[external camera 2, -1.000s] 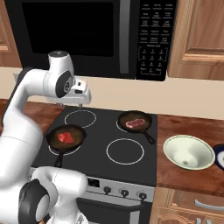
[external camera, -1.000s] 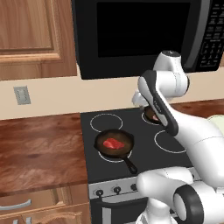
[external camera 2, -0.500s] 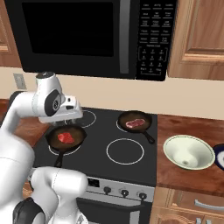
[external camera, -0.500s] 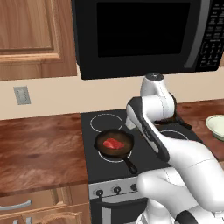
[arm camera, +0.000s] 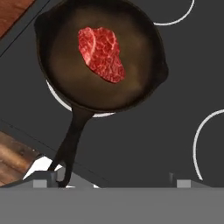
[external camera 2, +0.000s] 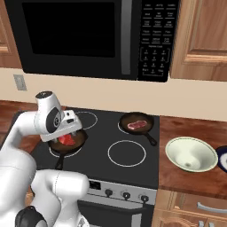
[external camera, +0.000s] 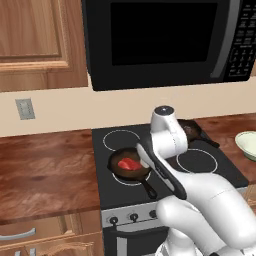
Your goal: Place one of the steaks on the plate and the other in the bowl. Then place the bowl in the fridge.
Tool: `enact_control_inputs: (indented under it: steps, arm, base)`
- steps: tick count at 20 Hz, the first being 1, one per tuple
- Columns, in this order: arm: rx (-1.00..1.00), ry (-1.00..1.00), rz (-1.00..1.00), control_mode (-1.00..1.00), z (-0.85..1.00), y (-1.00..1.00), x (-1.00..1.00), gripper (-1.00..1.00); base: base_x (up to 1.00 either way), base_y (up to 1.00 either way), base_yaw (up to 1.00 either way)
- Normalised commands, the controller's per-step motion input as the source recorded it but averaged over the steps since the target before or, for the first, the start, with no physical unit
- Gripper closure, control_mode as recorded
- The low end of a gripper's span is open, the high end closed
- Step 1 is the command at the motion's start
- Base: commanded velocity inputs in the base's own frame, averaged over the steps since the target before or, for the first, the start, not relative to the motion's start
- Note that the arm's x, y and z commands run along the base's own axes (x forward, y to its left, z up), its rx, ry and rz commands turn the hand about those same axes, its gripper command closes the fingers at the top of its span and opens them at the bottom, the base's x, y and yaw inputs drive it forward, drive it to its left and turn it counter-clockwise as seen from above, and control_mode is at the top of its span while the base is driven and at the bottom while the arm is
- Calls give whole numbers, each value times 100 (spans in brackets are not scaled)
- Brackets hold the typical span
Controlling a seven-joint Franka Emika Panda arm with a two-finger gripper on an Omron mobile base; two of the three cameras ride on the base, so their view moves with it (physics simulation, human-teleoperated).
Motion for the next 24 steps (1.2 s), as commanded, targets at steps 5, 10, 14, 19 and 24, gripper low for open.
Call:
enact_control_inputs:
  steps: [5, 10, 14, 19, 24]
  arm:
    - [0, 5, 11, -100, -16, 30, 35, -100]
    - [0, 12, 8, -100, -1, 41, 44, -100]
    - [0, 2, 11, -100, -30, 14, 38, -100]
    - [0, 0, 11, -100, -37, 0, 35, -100]
    - [0, -1, 5, -100, -19, 0, 23, -100]
  base:
    - [0, 0, 0]
    - [0, 0, 0]
    - [0, 0, 0]
    - [0, 0, 0]
    - [0, 0, 0]
